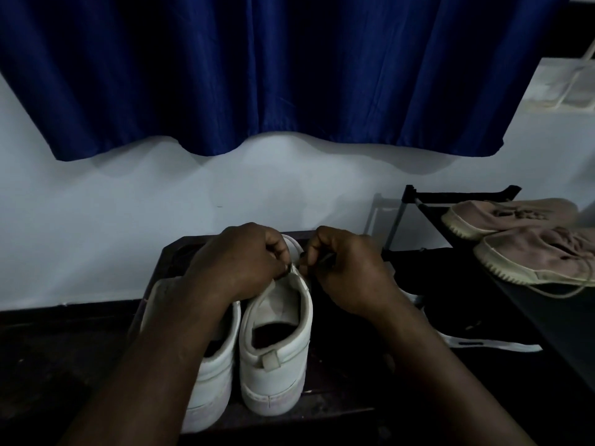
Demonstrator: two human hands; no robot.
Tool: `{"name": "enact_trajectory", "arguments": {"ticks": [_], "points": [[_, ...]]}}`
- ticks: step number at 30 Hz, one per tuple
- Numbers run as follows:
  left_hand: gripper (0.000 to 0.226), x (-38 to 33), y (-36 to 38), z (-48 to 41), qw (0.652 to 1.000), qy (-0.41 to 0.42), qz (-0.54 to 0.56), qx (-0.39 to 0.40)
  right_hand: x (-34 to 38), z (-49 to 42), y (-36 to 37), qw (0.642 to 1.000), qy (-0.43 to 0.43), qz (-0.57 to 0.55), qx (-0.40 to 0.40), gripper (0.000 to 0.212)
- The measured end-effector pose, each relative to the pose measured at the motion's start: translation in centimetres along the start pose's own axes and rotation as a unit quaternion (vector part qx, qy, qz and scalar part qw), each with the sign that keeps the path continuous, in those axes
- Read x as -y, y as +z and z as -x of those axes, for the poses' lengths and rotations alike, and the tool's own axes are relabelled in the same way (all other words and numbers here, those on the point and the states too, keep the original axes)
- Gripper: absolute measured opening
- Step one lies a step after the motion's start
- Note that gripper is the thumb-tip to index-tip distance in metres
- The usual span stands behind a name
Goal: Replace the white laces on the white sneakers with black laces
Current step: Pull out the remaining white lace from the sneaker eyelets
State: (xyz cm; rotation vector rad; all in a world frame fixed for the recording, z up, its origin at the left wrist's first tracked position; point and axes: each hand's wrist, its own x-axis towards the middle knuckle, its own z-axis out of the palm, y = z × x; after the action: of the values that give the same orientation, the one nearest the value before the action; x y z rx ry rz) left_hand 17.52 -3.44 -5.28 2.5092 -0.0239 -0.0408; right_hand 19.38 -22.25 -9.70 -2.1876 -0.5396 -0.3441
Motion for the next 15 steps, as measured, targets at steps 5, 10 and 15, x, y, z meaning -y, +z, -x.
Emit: {"name": "enact_trajectory", "arguments": {"ticks": [5, 10, 15], "points": [[0.014, -0.1, 0.1, 0.0, 1.000, 0.004, -0.007, -0.009, -0.7, -0.2, 0.8, 0.997, 0.063, -0.031, -0.026, 0.031], [0.014, -0.4, 0.3, -0.1, 1.000, -0.006, -0.025, -0.014, -1.4, -0.4, 1.2, 0.992, 0.106, -0.068, -0.016, 0.036], [0.014, -0.4, 0.3, -0.1, 0.999, -0.012, -0.042, -0.012, -0.9, -0.1, 1.0, 0.998, 0.042, -0.034, -0.022, 0.033]]}}
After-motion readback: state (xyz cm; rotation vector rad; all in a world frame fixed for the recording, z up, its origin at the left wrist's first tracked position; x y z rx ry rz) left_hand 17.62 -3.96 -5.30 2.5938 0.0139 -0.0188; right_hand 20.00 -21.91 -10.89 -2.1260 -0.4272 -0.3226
